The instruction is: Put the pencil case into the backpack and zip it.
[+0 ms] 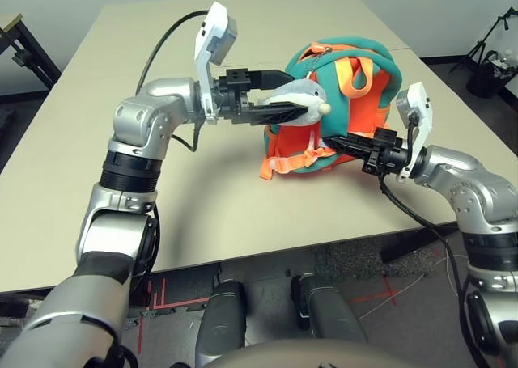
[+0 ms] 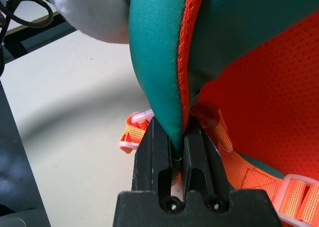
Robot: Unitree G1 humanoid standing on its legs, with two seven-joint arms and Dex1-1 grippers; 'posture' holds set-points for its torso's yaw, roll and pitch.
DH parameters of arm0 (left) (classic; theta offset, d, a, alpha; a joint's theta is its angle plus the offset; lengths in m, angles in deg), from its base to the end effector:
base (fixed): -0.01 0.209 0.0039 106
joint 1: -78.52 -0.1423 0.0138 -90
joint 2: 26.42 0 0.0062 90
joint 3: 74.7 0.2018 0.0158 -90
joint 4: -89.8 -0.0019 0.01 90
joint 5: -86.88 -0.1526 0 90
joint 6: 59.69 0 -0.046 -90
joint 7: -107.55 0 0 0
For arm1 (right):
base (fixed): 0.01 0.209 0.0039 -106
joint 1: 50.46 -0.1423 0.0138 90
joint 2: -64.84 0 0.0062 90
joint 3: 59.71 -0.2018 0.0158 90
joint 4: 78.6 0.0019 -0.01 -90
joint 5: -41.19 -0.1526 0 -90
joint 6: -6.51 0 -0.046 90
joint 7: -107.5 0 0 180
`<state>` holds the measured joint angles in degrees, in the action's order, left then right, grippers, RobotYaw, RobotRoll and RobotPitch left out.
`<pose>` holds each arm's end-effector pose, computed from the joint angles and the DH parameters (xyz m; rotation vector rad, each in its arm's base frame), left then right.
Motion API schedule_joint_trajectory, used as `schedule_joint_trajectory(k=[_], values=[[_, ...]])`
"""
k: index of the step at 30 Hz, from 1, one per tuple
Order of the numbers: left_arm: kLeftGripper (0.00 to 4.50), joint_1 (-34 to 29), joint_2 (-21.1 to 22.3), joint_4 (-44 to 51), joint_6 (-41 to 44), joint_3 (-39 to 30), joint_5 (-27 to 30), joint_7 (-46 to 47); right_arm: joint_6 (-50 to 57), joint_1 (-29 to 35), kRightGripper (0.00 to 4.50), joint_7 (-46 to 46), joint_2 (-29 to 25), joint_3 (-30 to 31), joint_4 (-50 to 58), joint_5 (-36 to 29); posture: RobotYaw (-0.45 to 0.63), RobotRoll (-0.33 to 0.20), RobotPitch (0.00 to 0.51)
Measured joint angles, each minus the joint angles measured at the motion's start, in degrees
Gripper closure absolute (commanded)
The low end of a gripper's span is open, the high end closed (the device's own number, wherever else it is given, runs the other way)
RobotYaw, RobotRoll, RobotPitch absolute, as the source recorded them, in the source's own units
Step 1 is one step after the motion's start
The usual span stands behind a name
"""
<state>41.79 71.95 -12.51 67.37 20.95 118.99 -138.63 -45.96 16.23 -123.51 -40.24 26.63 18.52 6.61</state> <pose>0.3504 0.1562 0.2333 0.0068 0.0040 -1.4542 0.2805 -0.2267 0.1530 0.0705 0.1137 1.0374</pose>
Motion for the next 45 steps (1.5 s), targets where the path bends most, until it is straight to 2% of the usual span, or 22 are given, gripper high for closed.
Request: schedule_joint_trajectory(k=[6,9,17,25,33,39,45], values=[[3.56,0.0,-1.5,-1.0,0.0,0.0,-0.2,0.0,0.0,0.2,4.50,0.3,0.1,-0.1,0.1,0.0,-0.10,0.000,0.100],[4.24,0.0,-1.6,-1.5,0.0,0.0,-0.5,0.0,0.1,0.2,4.50,0.5,0.3,-0.1,0.1,0.0,-0.10,0.000,0.100],[4.29,0.0,-0.1,0.4,1.1,-0.1,-0.5,-0.7,0.0,0.2,4.50,0.7,0.5,0.3,0.1,0.1,-0.09,0.000,0.097],[4.29,-0.4,8.2,3.4,2.4,-1.5,-0.5,-2.0,-0.5,-0.1,4.50,0.7,1.1,0.7,-0.1,0.3,-0.07,0.000,0.095],[4.29,-3.8,12.8,5.8,4.7,-4.8,0.4,-1.9,-1.0,-0.4,4.50,0.7,1.9,0.9,-0.7,0.9,-0.06,0.000,0.093],[4.29,-6.1,14.6,7.2,6.0,-6.2,1.3,-1.7,-1.4,-0.7,4.50,0.6,2.6,1.1,-1.1,1.5,-0.06,0.000,0.086],[4.29,-11.2,16.4,6.8,6.7,-6.9,1.4,-1.7,-1.6,-0.8,4.50,0.4,2.6,1.1,-1.6,1.6,-0.06,0.000,0.086]])
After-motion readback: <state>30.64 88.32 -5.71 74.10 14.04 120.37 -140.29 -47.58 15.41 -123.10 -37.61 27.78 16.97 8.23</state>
